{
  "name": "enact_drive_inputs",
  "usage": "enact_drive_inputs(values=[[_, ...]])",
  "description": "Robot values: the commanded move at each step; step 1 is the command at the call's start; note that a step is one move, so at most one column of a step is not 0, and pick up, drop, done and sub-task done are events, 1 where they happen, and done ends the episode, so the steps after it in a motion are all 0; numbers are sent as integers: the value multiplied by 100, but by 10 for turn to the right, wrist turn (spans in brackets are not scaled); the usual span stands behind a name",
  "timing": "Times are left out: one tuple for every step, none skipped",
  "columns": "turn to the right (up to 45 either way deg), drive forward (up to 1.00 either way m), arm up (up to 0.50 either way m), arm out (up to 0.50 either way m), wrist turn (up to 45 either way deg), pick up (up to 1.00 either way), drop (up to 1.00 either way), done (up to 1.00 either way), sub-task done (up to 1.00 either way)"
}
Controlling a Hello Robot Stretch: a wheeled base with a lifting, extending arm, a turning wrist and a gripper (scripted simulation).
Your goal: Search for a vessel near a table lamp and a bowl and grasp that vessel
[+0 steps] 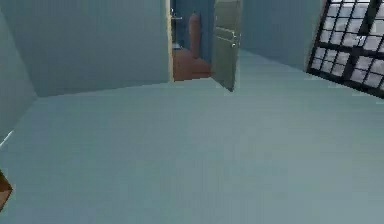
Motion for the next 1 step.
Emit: enact_drive_inputs(values=[[450,0,0,0,0,0,0,0,0]])
